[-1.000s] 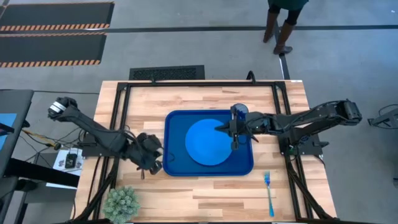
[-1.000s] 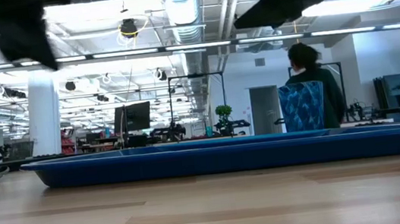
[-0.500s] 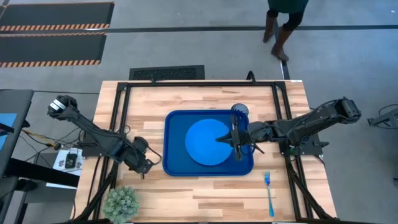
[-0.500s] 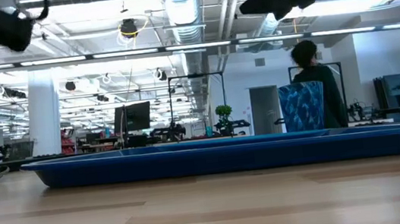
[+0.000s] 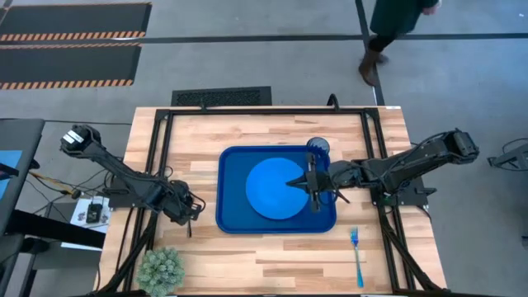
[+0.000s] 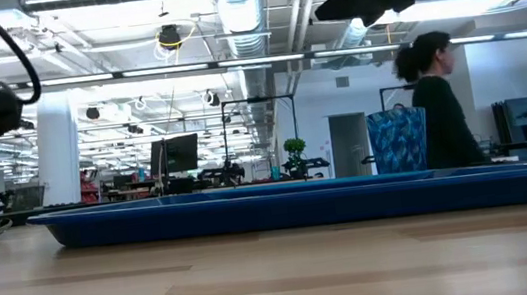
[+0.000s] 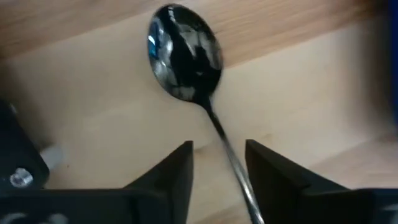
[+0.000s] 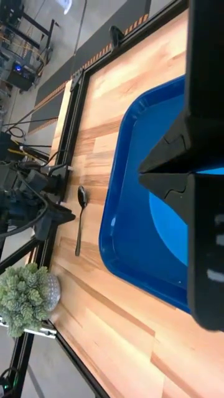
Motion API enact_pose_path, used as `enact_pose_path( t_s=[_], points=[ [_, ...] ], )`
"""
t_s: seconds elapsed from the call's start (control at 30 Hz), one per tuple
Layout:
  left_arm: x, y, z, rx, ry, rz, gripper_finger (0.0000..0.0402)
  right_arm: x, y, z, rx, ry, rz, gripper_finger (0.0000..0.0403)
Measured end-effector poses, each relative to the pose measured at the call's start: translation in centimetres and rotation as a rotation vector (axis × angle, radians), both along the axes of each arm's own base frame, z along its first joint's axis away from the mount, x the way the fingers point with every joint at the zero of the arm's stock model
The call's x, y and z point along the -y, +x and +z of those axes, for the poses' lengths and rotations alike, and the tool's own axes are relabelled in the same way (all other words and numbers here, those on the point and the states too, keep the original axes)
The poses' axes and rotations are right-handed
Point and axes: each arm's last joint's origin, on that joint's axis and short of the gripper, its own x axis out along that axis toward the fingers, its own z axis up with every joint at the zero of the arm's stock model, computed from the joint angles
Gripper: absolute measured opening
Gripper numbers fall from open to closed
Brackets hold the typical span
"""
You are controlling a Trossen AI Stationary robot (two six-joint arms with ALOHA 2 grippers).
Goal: Pick and place plate/cup/fork/spoon on tray
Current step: Put the black spoon on the dark blue tray to the left of the blue plate
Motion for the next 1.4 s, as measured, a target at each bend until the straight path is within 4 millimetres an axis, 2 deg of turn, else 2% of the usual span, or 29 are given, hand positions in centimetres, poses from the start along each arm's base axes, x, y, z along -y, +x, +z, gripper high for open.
enact_pose_path(
  t_s=[0.17,0.37,0.57,0.9,1.0,1.2,1.4],
  points=[
    [-0.4,-0.3,-0.9,-0.012,0.008,-0.002,0.0164,0.0,0.0,-0.1,-0.006,-0.002,-0.002,0.0010],
    [-0.8,-0.4,-2.4,0.015,-0.028,0.000,0.0150,0.0,0.0,-0.1,-0.010,-0.002,-0.002,0.0012],
    [-1.1,-0.5,-2.7,0.000,-0.021,-0.022,0.0116,0.0,0.0,-0.1,-0.009,-0.002,-0.002,0.0011],
    [-1.1,-0.6,-2.7,-0.006,-0.005,-0.086,0.0022,0.0,0.0,-0.1,-0.013,0.004,-0.004,0.0012],
    [-1.0,-0.4,-2.4,-0.008,0.004,-0.116,0.0005,0.0,0.0,-0.1,-0.013,0.004,-0.004,0.0012],
    [-0.6,0.6,-0.8,0.034,-0.011,-0.145,0.0004,0.0,0.0,-0.1,-0.013,0.005,-0.005,0.0012],
    [-1.1,2.8,1.7,0.134,-0.040,-0.116,0.0003,0.0,0.0,-0.1,-0.014,0.006,-0.005,0.0012]
  ],
)
